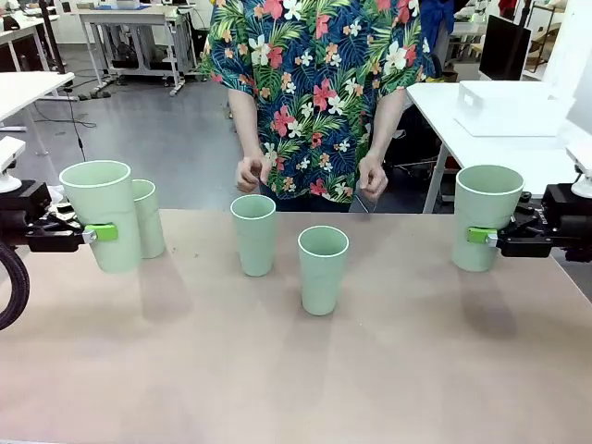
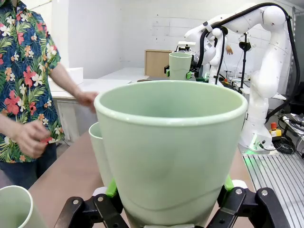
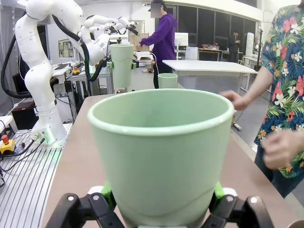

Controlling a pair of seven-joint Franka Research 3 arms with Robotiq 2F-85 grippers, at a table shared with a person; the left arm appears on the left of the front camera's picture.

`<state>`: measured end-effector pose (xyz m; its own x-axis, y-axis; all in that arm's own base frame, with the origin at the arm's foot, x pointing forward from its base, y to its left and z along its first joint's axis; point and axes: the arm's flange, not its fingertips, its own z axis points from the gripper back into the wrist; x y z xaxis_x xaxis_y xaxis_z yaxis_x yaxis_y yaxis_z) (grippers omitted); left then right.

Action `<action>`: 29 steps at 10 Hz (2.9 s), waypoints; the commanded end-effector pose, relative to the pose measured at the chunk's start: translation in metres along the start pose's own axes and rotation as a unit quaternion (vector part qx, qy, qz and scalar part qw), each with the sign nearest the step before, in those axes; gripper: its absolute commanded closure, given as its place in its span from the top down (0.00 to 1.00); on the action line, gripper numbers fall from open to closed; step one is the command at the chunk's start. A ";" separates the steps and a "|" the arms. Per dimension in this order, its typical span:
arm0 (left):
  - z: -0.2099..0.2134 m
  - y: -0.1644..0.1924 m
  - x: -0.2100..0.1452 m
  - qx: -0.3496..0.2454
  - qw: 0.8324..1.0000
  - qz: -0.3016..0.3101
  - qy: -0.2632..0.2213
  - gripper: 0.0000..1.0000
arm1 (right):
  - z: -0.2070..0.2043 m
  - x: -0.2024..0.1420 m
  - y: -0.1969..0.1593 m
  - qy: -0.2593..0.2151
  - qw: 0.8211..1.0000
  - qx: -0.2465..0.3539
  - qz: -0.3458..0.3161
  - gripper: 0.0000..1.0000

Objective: Stack the cups and store them in the basket.
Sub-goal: Place the stack of Reusable plastic cups into the Pantry Basket.

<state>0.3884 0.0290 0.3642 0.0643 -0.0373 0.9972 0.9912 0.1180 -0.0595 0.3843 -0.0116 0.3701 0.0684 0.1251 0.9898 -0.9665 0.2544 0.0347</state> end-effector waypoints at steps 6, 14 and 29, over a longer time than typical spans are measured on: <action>0.001 0.000 0.002 0.000 1.000 -0.002 -0.003 0.87 | 0.000 0.002 0.000 0.000 1.000 0.000 0.002 0.85; 0.001 0.000 0.002 0.000 1.000 -0.002 -0.003 0.87 | 0.000 0.002 0.000 0.000 1.000 0.000 0.002 0.85; 0.001 0.000 0.002 0.000 1.000 -0.002 -0.003 0.87 | 0.000 0.002 0.000 0.000 1.000 0.000 0.002 0.85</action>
<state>0.3884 0.0290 0.3642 0.0643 -0.0373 0.9972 0.9912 0.1181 -0.0595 0.3842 -0.0116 0.3700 0.0686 0.1250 0.9898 -0.9665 0.2544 0.0348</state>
